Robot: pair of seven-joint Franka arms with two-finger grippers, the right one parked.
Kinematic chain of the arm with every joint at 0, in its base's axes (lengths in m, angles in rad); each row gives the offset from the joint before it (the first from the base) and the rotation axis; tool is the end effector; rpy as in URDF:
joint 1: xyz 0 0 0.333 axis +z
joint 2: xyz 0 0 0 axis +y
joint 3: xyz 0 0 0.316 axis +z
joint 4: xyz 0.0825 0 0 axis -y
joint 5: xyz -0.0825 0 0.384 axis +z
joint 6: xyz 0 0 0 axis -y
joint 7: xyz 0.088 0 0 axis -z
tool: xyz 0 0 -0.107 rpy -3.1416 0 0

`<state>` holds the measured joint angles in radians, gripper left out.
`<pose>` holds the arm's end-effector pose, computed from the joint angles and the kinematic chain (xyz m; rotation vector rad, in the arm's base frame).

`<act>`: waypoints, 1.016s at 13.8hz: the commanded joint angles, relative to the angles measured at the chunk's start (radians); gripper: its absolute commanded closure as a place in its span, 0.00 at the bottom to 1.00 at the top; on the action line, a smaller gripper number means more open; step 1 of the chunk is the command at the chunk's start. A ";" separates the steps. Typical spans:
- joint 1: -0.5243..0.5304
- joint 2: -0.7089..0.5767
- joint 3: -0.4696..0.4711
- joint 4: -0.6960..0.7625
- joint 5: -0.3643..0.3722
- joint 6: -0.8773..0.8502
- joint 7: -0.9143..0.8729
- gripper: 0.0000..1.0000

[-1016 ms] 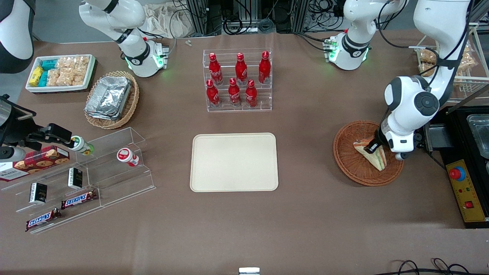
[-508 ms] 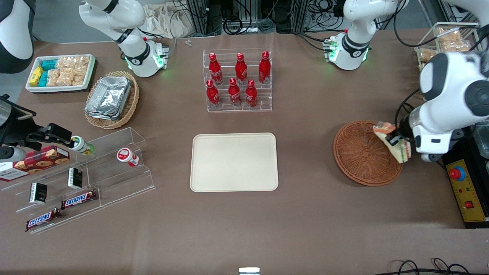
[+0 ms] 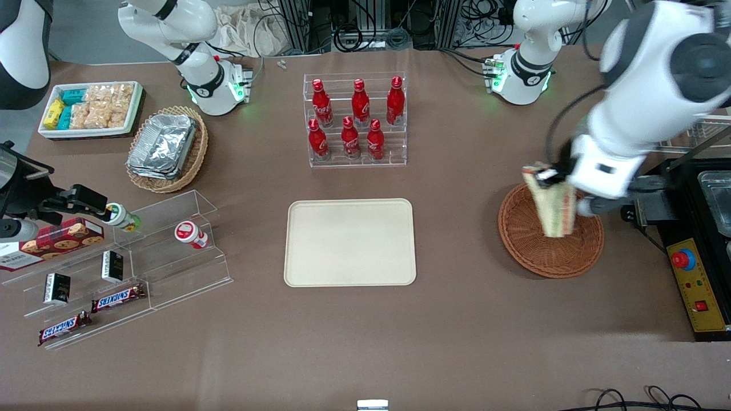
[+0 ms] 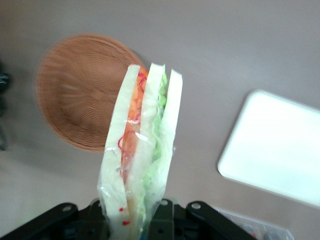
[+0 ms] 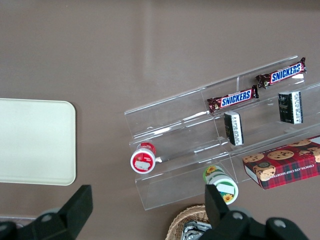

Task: Place sandwich from basket to tray
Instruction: 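Carry the sandwich over the cream tray with the left gripper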

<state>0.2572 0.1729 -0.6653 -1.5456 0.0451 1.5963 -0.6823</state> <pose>0.5582 -0.2053 0.5583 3.0995 0.4270 -0.1643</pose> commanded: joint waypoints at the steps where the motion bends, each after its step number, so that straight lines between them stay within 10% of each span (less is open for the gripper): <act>1: -0.067 0.141 -0.051 -0.013 -0.004 0.142 0.000 1.00; 4: -0.183 0.301 -0.045 -0.063 0.074 0.335 -0.016 1.00; 9: -0.300 0.588 -0.045 -0.039 0.441 0.539 -0.334 1.00; 14: -0.366 0.669 -0.031 -0.002 0.501 0.548 -0.396 1.00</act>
<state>-0.0745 0.8176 -0.7081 -1.5939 0.5246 2.1512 -1.0428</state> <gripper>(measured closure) 0.797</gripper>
